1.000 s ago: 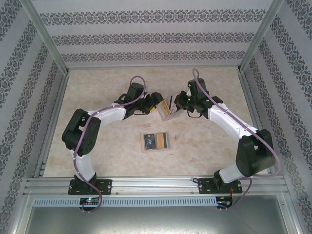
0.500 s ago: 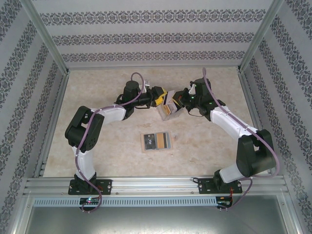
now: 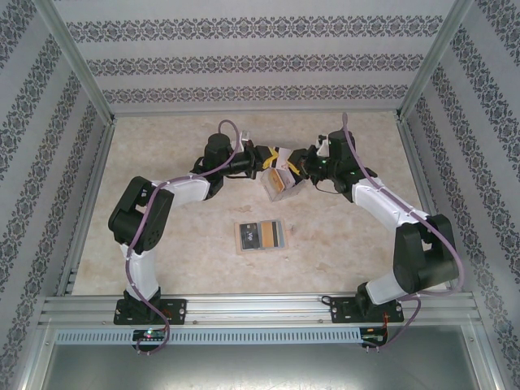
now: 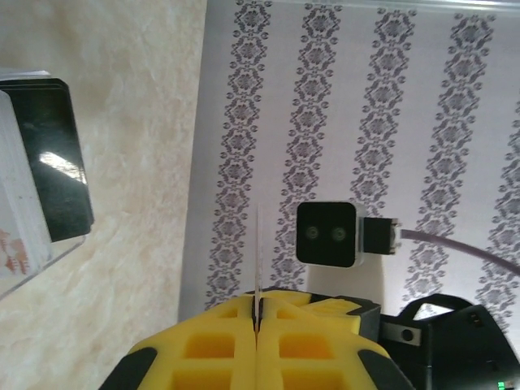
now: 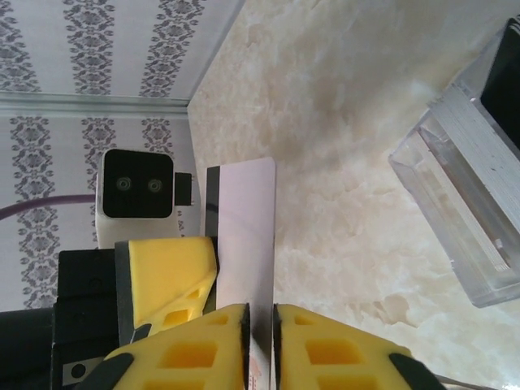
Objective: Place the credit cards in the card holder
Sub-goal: Pick up the credit card from the storage box.
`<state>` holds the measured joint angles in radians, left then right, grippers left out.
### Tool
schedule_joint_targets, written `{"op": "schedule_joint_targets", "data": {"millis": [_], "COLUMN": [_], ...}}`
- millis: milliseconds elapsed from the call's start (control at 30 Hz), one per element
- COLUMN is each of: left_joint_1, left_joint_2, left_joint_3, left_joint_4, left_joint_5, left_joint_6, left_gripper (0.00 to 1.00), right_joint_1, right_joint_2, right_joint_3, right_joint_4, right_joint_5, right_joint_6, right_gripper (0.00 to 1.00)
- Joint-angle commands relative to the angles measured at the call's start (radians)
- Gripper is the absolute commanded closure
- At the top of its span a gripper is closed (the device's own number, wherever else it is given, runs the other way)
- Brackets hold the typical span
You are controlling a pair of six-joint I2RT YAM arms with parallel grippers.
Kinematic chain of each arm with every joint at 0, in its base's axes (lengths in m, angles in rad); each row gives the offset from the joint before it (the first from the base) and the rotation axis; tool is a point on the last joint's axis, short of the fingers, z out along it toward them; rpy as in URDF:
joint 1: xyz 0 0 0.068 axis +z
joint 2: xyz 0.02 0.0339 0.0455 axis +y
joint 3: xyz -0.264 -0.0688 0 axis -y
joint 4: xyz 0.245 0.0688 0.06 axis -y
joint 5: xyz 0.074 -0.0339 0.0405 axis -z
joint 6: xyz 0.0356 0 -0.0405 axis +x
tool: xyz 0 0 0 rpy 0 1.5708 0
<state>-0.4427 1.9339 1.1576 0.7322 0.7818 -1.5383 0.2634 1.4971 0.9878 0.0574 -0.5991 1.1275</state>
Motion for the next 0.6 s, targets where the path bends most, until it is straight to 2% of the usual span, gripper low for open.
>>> {"op": "schedule_joint_targets", "data": {"millis": [0,167,267,367,433,500,567], "left_joint_1": [0.009,0.008,0.008,0.008,0.01,0.01,0.01], "left_joint_2": [0.027,0.032,0.032,0.025,0.001,-0.044,-0.107], "left_joint_3": [-0.011,-0.003,-0.006,-0.023,-0.042,-0.059,-0.078], "left_joint_4": [0.135,0.153,0.144,0.109,0.033,-0.123,-0.352], "left_joint_5": [0.004,0.016,0.014,0.007,0.005,-0.008,-0.056], "left_joint_6": [-0.092,-0.105,-0.1,-0.074,-0.021,0.086,0.224], "left_gripper": [0.98,0.99,0.97,0.82,0.66,0.61,0.51], "right_joint_1": [-0.015,-0.02,-0.025,-0.03,-0.035,-0.036,-0.028], "right_joint_2": [0.01,0.042,0.05,0.036,0.007,-0.037,-0.08], "right_joint_3": [-0.006,0.002,-0.001,0.003,-0.012,-0.029,-0.045], "right_joint_4": [0.067,0.111,0.151,0.123,0.096,0.03,-0.066], "right_joint_5": [-0.061,-0.113,-0.133,-0.128,-0.105,-0.062,-0.013], "right_joint_6": [0.01,0.032,0.051,0.018,-0.033,-0.133,-0.254], "right_gripper": [0.8,0.79,0.86,0.94,0.97,0.99,0.99]}}
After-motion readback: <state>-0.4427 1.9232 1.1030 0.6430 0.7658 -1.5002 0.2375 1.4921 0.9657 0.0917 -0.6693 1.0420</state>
